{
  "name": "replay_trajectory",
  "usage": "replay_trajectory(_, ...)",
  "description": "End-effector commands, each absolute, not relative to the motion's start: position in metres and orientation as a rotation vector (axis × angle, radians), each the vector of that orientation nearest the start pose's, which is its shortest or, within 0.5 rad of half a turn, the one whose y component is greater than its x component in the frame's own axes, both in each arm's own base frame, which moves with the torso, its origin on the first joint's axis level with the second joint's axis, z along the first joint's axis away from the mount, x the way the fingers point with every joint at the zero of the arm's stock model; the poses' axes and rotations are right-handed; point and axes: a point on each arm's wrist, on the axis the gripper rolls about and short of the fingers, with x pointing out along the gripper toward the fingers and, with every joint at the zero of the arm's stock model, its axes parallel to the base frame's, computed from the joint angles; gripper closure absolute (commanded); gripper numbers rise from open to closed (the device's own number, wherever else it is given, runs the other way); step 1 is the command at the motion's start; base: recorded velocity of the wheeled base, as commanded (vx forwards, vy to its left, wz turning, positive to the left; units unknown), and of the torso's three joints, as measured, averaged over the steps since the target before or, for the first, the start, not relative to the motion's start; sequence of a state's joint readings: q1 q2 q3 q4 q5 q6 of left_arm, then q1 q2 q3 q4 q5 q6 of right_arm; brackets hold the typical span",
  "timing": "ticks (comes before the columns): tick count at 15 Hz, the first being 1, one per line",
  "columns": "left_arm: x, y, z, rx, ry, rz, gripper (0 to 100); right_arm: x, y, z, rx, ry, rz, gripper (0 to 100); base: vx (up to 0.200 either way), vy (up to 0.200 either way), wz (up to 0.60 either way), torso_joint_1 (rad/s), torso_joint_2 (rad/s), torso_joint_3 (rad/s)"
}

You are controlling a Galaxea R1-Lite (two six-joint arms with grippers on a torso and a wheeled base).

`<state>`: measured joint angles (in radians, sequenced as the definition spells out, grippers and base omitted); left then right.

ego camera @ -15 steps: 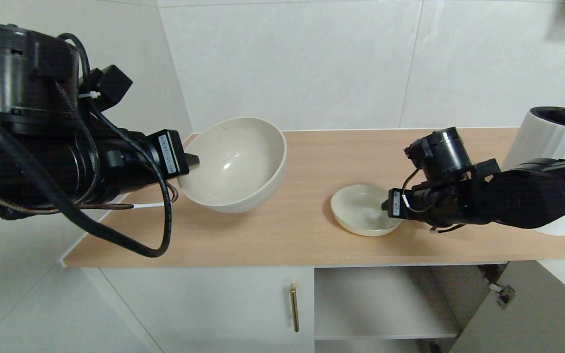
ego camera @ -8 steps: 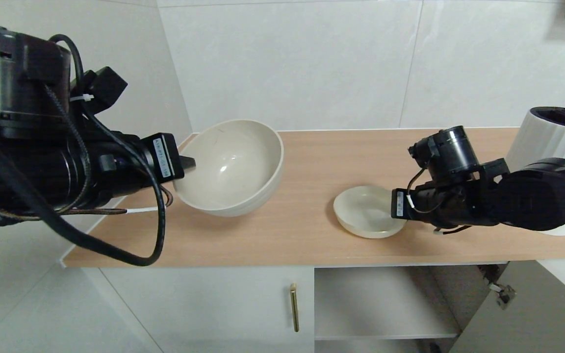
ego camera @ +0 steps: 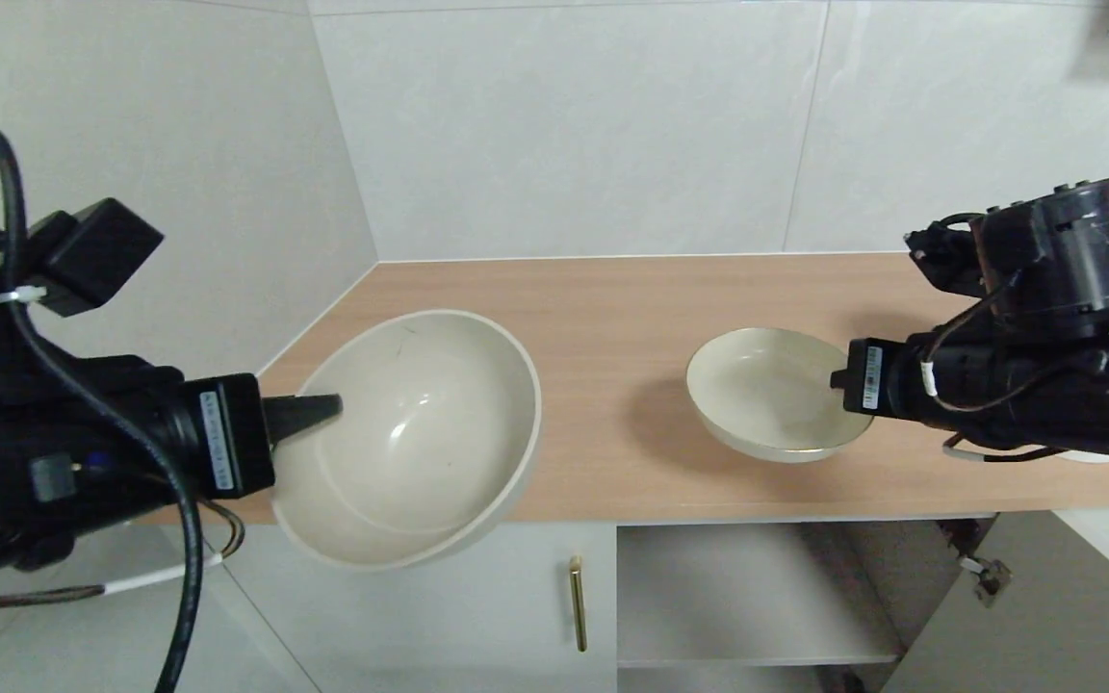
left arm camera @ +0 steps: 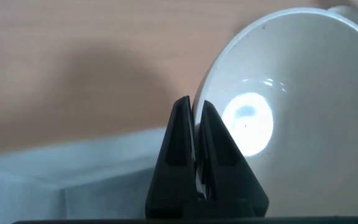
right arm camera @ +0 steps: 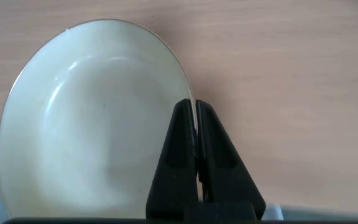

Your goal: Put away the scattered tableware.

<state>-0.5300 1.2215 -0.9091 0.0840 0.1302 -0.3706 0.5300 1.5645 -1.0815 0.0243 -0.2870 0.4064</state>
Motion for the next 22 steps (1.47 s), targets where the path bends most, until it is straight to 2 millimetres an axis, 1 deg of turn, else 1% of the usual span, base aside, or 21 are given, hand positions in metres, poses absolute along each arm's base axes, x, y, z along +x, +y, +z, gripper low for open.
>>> replay_trajectory(1,0.133,-0.074,0.266,-0.255,0.387,-0.330,100,0.205,0.121,0.236,0.181,0.499,0.175,100,0.000,0.000,0.00,0.000,0.00,0.000)
replay_trajectory(2,0.132,-0.073,0.266,-0.253,0.383,-0.327,100,0.197,0.122,0.229,0.144,0.514,0.199,100,0.000,0.000,0.00,0.000,0.00,0.000)
replay_trajectory(4,0.134,-0.072,0.263,-0.250,0.392,-0.311,100,0.184,0.126,0.226,0.112,0.502,0.225,100,0.000,0.000,0.00,0.000,0.00,0.000)
replay_trajectory(5,0.134,-0.072,0.261,-0.248,0.400,-0.311,100,0.182,0.124,0.226,0.113,0.497,0.220,100,0.000,0.000,0.00,0.000,0.00,0.000)
replay_trajectory(7,0.139,-0.075,0.253,-0.234,0.437,-0.306,100,0.164,0.118,0.220,0.098,0.487,0.212,100,0.000,0.000,0.00,0.000,0.00,0.000)
replay_trajectory(8,0.142,-0.077,0.250,-0.230,0.451,-0.305,100,0.161,0.116,0.216,0.099,0.482,0.207,100,0.000,0.000,0.00,0.000,0.00,0.000)
replay_trajectory(9,0.145,-0.078,0.248,-0.225,0.462,-0.301,100,0.159,0.115,0.213,0.102,0.477,0.208,100,0.000,0.000,0.00,0.000,0.00,0.000)
replay_trajectory(10,0.148,-0.081,0.242,-0.214,0.491,-0.298,100,0.161,0.116,0.210,0.109,0.465,0.210,100,0.000,0.000,0.00,0.000,0.00,0.000)
replay_trajectory(11,0.150,-0.082,0.239,-0.209,0.504,-0.298,100,0.162,0.117,0.210,0.113,0.459,0.212,100,0.000,0.000,0.00,0.000,0.00,0.000)
replay_trajectory(12,0.152,-0.085,0.235,-0.201,0.525,-0.300,100,0.163,0.118,0.208,0.110,0.465,0.210,100,-0.200,0.000,0.00,0.012,0.00,0.002)
replay_trajectory(15,0.155,-0.088,0.231,-0.194,0.543,-0.302,100,0.165,0.120,0.205,0.101,0.479,0.208,100,-0.200,0.000,0.00,0.011,0.00,-0.001)
replay_trajectory(20,0.159,-0.091,0.225,-0.184,0.572,-0.296,100,0.166,0.121,0.204,0.098,0.480,0.209,100,-0.200,0.000,0.00,-0.001,0.00,0.005)
replay_trajectory(22,0.161,-0.092,0.220,-0.176,0.590,-0.293,100,0.169,0.123,0.200,0.089,0.496,0.205,100,0.000,0.000,0.00,0.000,0.00,0.000)
